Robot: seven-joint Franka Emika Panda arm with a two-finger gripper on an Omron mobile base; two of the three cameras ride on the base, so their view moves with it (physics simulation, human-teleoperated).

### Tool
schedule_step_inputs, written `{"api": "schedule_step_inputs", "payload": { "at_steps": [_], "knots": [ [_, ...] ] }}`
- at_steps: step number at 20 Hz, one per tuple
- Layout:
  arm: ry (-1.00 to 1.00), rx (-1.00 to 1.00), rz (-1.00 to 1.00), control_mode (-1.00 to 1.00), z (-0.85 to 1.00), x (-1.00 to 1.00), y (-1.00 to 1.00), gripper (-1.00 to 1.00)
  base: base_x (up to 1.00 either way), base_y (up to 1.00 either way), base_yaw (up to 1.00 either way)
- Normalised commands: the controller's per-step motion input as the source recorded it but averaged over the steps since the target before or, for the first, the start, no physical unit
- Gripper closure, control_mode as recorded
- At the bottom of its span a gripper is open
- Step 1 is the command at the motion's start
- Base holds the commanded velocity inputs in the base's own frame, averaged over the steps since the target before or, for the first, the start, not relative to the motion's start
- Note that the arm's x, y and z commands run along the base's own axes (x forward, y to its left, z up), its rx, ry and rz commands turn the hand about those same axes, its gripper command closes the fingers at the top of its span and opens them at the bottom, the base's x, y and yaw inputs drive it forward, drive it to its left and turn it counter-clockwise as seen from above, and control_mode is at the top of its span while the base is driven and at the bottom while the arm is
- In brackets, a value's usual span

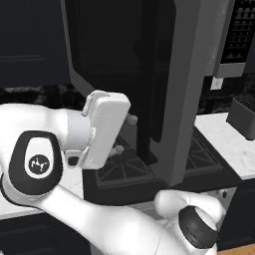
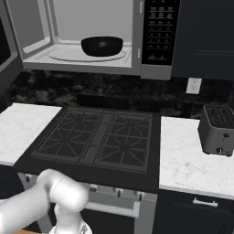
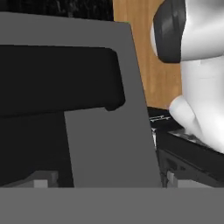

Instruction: Open the microwave, place the bowl with waffle inside the microwave, then close the microwave door and turn it on.

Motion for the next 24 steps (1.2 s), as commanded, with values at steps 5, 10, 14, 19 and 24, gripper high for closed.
{"api": "schedule_step_inputs", "payload": {
  "at_steps": [5,10,14,19,24],
  "knots": [
    [0.00,0.16,0.00,-1.00,-0.09,0.00,-1.00,-1.00,0.00,0.00,0.00],
    [0.00,0.06,0.08,-1.00,-0.06,0.34,-1.00,-1.00,0.00,0.00,0.00],
    [0.00,0.00,0.21,-1.00,0.00,1.00,-1.00,-1.00,0.00,0.00,0.00],
    [0.05,0.00,0.24,-1.00,0.00,1.00,-1.00,-1.00,0.00,0.00,0.00],
    [0.18,0.00,0.25,-1.00,0.00,1.00,-0.94,-1.00,0.00,0.00,0.00]
  ]
}}
